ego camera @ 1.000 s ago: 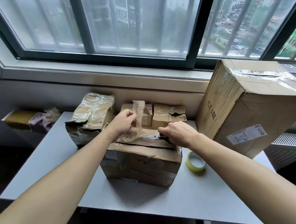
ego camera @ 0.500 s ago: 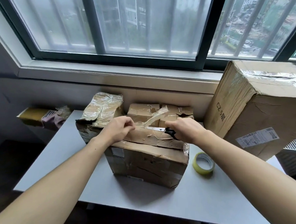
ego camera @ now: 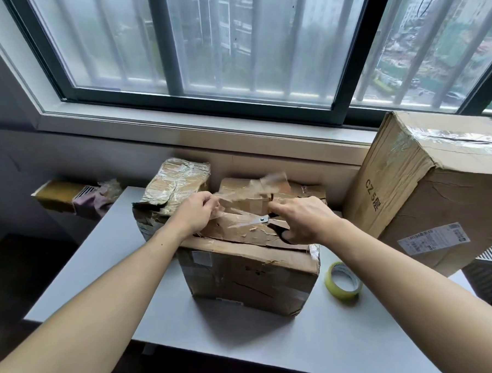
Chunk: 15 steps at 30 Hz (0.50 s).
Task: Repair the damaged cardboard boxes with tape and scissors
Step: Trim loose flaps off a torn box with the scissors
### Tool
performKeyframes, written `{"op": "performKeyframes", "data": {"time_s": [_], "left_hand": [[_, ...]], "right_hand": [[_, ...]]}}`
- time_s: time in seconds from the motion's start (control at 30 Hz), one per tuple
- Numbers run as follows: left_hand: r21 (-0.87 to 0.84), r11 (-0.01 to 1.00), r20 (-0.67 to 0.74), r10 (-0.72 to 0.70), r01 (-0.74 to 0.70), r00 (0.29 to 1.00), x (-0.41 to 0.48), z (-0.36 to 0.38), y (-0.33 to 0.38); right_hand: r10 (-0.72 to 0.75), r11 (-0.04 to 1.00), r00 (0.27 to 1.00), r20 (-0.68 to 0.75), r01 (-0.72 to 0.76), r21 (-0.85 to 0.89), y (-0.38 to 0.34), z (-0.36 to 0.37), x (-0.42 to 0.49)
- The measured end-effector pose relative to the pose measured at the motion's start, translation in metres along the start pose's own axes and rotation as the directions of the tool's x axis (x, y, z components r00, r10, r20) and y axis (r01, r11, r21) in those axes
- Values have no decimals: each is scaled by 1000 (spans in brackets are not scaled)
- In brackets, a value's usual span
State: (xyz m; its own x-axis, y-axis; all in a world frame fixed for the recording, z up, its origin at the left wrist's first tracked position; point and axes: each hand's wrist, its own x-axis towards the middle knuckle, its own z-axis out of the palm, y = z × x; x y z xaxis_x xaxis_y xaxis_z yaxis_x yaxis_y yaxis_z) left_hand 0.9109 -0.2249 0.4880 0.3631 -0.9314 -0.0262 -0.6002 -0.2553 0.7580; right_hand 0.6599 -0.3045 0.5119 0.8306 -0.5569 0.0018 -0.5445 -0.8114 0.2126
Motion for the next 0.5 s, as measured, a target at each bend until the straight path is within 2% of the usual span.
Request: {"op": "performKeyframes", "data": {"time_s": [0.13,0.37,0.5], "left_hand": [[-86,994,19,-66,67,998,4,-7,-5],[51,999,80,2,-6,997,0,-13,-5],[238,958,150,128,-161,980,-1,-11,-24]], "right_hand": [[46,999,998,30,-46,-9,1,0,-4],[82,997,996,26,-82,13,-19,-1,29],[70,997,997,37,-72,34,-26,4,38]]}}
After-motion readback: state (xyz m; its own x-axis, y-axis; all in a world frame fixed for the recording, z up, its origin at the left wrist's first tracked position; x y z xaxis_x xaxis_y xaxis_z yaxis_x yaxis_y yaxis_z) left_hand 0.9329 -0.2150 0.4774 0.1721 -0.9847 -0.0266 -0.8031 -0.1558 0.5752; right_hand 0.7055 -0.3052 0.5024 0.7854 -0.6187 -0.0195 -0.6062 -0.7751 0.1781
